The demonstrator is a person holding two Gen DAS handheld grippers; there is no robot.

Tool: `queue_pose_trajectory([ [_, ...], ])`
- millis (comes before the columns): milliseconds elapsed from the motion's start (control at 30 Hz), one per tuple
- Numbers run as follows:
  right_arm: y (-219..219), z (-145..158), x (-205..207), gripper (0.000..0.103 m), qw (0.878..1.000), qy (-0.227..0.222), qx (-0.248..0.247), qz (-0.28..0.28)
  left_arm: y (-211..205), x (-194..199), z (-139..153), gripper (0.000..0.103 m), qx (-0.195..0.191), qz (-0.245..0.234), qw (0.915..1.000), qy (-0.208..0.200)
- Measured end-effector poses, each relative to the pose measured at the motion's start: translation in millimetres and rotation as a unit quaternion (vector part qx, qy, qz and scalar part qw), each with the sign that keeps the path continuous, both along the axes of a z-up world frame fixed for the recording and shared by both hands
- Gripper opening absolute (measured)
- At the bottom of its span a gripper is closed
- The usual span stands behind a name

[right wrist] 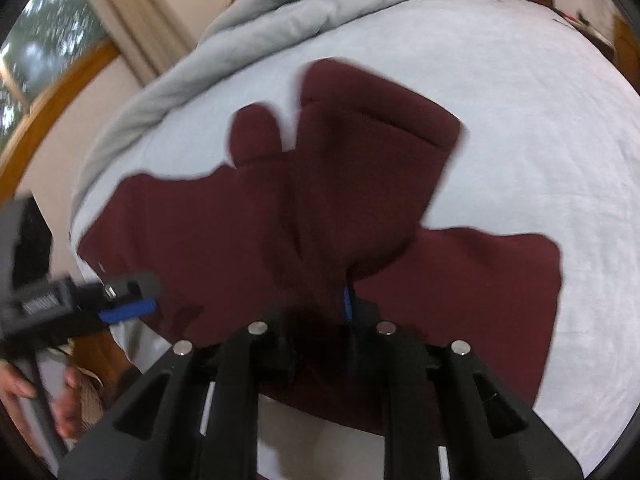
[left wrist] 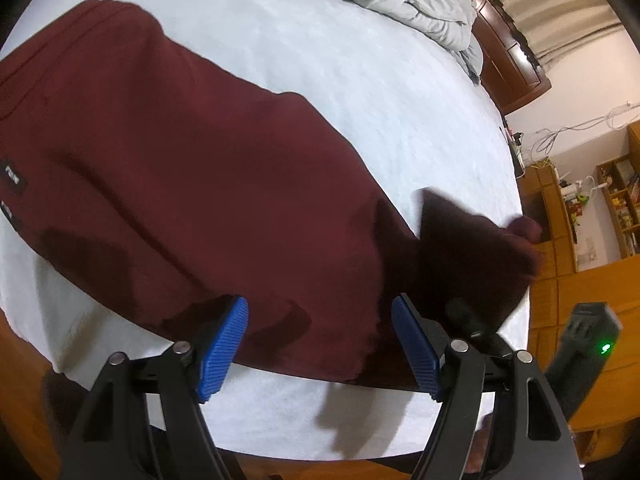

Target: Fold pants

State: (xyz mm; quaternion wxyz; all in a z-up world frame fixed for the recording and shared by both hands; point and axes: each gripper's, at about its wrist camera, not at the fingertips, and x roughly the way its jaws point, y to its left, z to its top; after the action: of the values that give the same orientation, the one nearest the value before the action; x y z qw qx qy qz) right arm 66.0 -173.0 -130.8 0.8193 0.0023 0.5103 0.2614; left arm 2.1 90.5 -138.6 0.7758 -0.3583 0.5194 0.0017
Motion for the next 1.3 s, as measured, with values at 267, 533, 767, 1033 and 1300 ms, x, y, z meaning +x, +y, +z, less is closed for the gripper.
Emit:
queue_pose_trajectory([
  [267,23.1,-8.9,-18.3,0.027,0.998,-0.013,-0.027,0.050,2.3,6.5,-15.9,0.075,-0.044,0.007,0.9989,0.013],
  [533,5.0,1.0,-53.6,0.080,0.990,0.014,0.047,0.131,1.0,14.2,-20.3,0.078,-0.073,0.005,0.9972,0.014],
  [767,-69.4,16.9,-48.6,0.082,0.988,0.051,0.137,0.038,-5.2,23.9,-19.9,0.079,-0.058,0.011,0.9979,0.024],
  [1033,-169.0,-7.1,-27.9,0.082,0.970,0.110,0.169,-0.134,-31.3,33.5,-30.9,0.080,0.028,-0.016,0.9972,0.067],
  [1300,-187.2,-79.3,-0.9,0.081,0.923,0.235,0.258,-0.162,-59.5,40.8,-25.8,0.081,0.118,-0.063,0.9884,0.073],
])
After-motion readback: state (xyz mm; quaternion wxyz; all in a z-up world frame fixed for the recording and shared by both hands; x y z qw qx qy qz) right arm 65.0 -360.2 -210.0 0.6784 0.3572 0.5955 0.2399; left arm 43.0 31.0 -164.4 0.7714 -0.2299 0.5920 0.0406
